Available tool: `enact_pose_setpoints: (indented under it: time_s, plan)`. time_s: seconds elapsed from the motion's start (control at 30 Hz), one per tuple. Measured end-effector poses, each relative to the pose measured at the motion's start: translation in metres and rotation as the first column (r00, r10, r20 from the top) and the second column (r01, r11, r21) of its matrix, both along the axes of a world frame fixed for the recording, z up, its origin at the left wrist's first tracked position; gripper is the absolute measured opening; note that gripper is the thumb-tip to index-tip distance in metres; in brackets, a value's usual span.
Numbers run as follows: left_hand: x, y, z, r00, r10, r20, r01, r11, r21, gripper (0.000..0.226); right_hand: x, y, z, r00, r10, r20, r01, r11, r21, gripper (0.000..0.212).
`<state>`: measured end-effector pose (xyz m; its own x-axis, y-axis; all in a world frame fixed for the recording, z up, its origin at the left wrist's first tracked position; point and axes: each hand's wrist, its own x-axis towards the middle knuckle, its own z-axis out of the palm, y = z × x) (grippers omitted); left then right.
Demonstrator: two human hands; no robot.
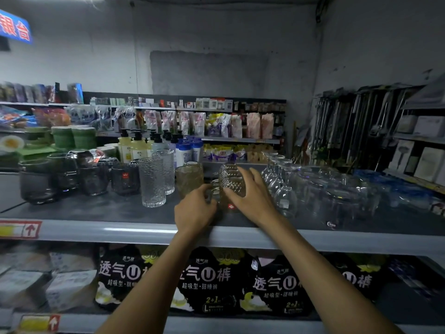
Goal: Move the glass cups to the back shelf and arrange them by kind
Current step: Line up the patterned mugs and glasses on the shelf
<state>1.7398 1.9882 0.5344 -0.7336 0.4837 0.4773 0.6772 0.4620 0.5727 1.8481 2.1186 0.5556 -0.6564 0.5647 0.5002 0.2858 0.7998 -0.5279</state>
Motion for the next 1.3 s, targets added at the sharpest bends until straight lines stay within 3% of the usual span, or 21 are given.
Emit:
enact_pose_setpoints:
  time_s: [0.17, 0.43, 0.57, 0.77, 0.83, 0.97, 1.07, 1.2, 1.3]
  plan:
    - [0.001, -0.001, 0.001, 1.0, -0.005, 0.001, 0.005, 0.999, -0.037, 0.05, -0.015, 0.001, 0.012, 0.992, -0.02, 0.125, 0.012, 0.998, 0.06, 0.077]
    - [0.003, -0.003, 0.003, 1.0, 0.025, -0.005, -0.025, 0.999, -0.032, 0.05, -0.022, 0.0, 0.017, 0.995, -0.036, 0.097, 0.025, 0.994, 0.107, 0.069]
    - [0.001, -0.001, 0.002, 1.0, 0.017, -0.007, -0.017, 0.999, -0.031, 0.05, -0.028, 0.002, 0.022, 0.986, -0.063, 0.154, 0.041, 0.989, 0.14, 0.08]
    - [-0.003, 0.001, -0.002, 0.999, 0.024, -0.04, -0.025, 0.999, -0.033, 0.049, -0.034, 0.001, 0.026, 0.983, -0.087, 0.163, 0.067, 0.99, 0.122, 0.076]
    - [-0.004, 0.001, -0.001, 0.999, 0.024, -0.044, -0.026, 0.999, -0.04, 0.049, -0.033, 0.0, 0.026, 0.99, -0.071, 0.12, 0.062, 0.995, 0.077, 0.068]
    - [-0.006, 0.002, -0.002, 0.999, 0.033, -0.026, -0.034, 0.999, -0.035, 0.046, -0.021, -0.008, 0.022, 0.993, -0.006, -0.117, -0.017, 0.98, -0.199, 0.063]
    - [-0.01, 0.004, -0.003, 0.998, 0.054, 0.023, -0.054, 0.998, -0.017, 0.04, -0.005, -0.01, 0.008, 0.978, -0.018, -0.206, -0.057, 0.934, -0.354, 0.04]
    - [-0.014, 0.009, -0.006, 0.994, 0.078, 0.078, -0.078, 0.997, 0.004, 0.03, 0.001, -0.006, -0.01, 0.992, -0.039, -0.12, 0.003, 0.958, -0.286, 0.073]
    - [-0.016, 0.01, -0.006, 0.993, 0.084, 0.085, -0.084, 0.996, 0.001, 0.027, -0.006, -0.004, -0.015, 0.99, -0.076, -0.115, 0.044, 0.964, -0.263, 0.071]
